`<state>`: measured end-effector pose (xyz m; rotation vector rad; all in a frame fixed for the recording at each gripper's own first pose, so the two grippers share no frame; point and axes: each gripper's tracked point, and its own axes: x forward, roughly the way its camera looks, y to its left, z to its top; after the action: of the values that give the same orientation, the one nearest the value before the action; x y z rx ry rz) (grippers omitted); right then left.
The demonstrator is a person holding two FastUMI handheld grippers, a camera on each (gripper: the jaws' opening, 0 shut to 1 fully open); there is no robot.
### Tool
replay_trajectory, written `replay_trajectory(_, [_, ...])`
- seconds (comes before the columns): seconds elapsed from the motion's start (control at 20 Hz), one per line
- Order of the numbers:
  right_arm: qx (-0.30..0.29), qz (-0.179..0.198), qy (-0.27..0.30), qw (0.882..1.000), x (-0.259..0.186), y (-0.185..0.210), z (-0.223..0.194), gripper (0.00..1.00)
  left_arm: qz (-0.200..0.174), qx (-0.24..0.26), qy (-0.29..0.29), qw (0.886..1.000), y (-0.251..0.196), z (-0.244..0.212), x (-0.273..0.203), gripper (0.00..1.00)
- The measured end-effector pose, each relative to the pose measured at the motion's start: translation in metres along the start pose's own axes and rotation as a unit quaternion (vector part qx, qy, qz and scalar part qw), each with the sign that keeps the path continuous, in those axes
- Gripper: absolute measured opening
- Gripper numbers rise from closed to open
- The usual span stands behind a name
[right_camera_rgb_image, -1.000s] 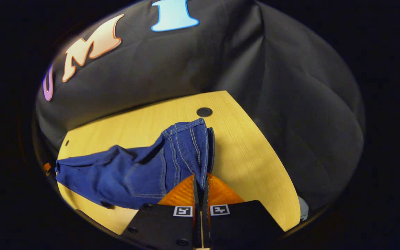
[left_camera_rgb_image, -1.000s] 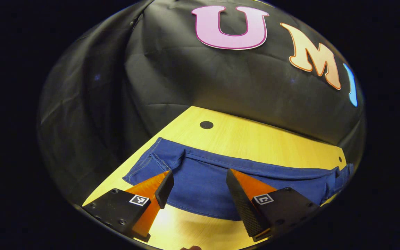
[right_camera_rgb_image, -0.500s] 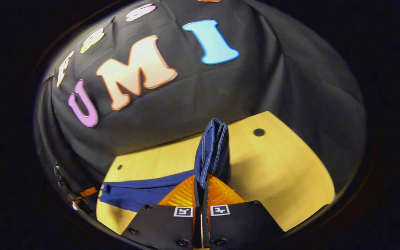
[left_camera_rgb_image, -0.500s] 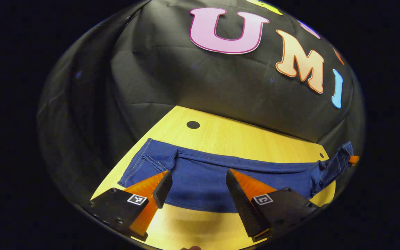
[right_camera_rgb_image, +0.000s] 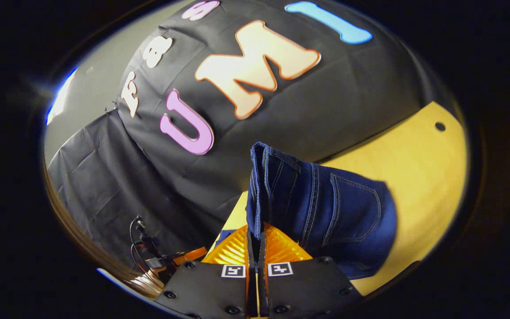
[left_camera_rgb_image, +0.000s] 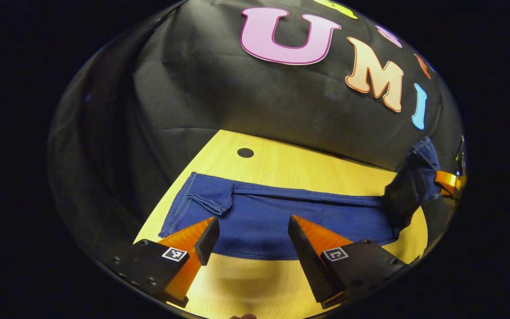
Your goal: Grasp the waist and the cuffs of the jeans and fold them to make the two legs overlap; first hold the waist and fold one-third of the jeans toward the cuffs, then hold the cuffs and fold the remaining one-third in the same direction to finish folding.
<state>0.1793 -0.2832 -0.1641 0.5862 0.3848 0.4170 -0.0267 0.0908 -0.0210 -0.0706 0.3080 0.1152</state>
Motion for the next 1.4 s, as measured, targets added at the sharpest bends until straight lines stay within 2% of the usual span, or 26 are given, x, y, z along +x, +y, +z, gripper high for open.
replay_trajectory(0.1, [0.004,-0.012,0.041,0.999,0.019,-0.002,-0.021,0.04,-0.004,-0.001,-0.002,1.000,-0.001,-0.001,0.001,0.95])
replay_trajectory(0.25, [-0.028,-0.054,0.094,0.994,0.056,-0.017,-0.084,0.04,-0.008,0.000,0.004,1.000,0.000,-0.002,-0.001,0.95])
replay_trajectory(0.35, [-0.036,-0.076,0.121,0.989,0.066,-0.025,-0.106,0.04,-0.001,-0.002,0.009,1.000,0.002,-0.004,-0.003,0.95])
replay_trajectory(0.55, [-0.034,-0.111,0.133,0.984,0.067,-0.027,-0.114,0.04,0.012,-0.021,0.013,1.000,0.006,-0.004,-0.006,0.95])
replay_trajectory(0.6, [-0.038,-0.115,0.132,0.984,0.065,-0.028,-0.113,0.00,0.019,-0.024,0.012,0.999,0.008,-0.005,-0.004,0.95])
replay_trajectory(0.65, [-0.041,-0.119,0.131,0.983,0.066,-0.028,-0.116,0.04,0.026,-0.026,0.013,0.999,0.011,-0.006,-0.001,0.95])
replay_trajectory(0.75, [-0.044,-0.123,0.127,0.983,0.068,-0.027,-0.117,0.02,0.044,-0.034,0.018,0.998,0.013,-0.010,0.005,0.95])
replay_trajectory(0.85, [-0.029,-0.095,0.122,0.988,0.074,-0.015,-0.122,0.19,0.050,-0.042,0.024,0.998,0.016,-0.014,0.007,0.95])
replay_trajectory(0.9, [-0.019,-0.083,0.127,0.988,0.076,-0.007,-0.128,0.46,0.053,-0.043,0.026,0.997,0.017,-0.015,0.008,0.95])
replay_trajectory(1.0, [-0.032,-0.086,0.125,0.988,0.072,-0.004,-0.125,0.99,0.057,-0.037,0.032,0.997,0.016,-0.019,0.009,0.95])
replay_trajectory(1.2, [-0.050,-0.079,0.121,0.988,0.048,0.009,-0.113,0.98,0.063,-0.031,0.053,0.996,0.012,-0.023,0.007,0.96])
replay_trajectory(1.25, [-0.055,-0.082,0.114,0.989,0.039,0.012,-0.102,0.94,0.065,-0.031,0.062,0.995,0.013,-0.025,0.010,0.95])
replay_trajectory(1.3, [-0.059,-0.085,0.105,0.989,0.030,0.013,-0.091,0.98,0.068,-0.035,0.065,0.995,0.012,-0.023,0.011,0.94])
replay_trajectory(1.35, [-0.061,-0.090,0.093,0.990,0.020,0.013,-0.078,0.94,0.068,-0.040,0.068,0.995,0.013,-0.025,0.012,0.95])
replay_trajectory(1.4, [-0.063,-0.095,0.080,0.990,0.010,0.012,-0.065,0.98,0.068,-0.045,0.072,0.994,0.012,-0.026,0.011,0.94])
